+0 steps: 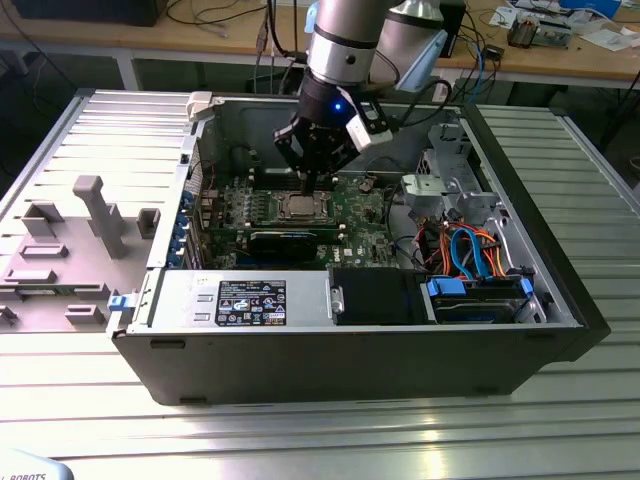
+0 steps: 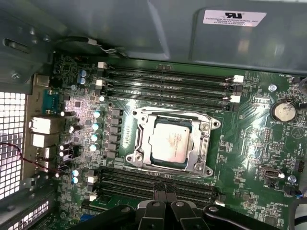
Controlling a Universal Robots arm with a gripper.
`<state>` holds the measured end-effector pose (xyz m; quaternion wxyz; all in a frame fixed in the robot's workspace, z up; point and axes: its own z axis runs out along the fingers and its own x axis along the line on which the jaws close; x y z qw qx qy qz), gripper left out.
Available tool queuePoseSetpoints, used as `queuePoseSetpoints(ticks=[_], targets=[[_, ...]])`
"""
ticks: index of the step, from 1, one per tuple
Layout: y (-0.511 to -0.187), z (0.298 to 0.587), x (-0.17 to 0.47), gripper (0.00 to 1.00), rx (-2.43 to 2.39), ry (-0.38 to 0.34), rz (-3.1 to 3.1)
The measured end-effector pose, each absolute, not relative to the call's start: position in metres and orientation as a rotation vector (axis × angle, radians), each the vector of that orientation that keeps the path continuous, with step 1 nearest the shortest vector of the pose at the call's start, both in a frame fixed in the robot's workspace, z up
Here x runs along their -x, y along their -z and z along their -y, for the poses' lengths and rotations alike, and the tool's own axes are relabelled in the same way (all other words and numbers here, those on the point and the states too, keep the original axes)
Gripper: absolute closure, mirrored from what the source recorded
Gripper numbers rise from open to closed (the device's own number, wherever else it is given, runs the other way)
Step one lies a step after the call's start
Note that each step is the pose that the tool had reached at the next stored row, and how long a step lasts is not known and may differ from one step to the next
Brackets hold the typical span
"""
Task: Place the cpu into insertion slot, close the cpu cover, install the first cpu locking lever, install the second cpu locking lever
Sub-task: 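Install the second cpu locking lever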
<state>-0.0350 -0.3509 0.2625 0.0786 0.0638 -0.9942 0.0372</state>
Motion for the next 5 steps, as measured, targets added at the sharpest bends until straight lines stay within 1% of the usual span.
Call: queuePoseSetpoints(ticks=[5], targets=[[-0.2625, 0.3509, 0.035, 0.89, -0.191, -0.112, 2.976]])
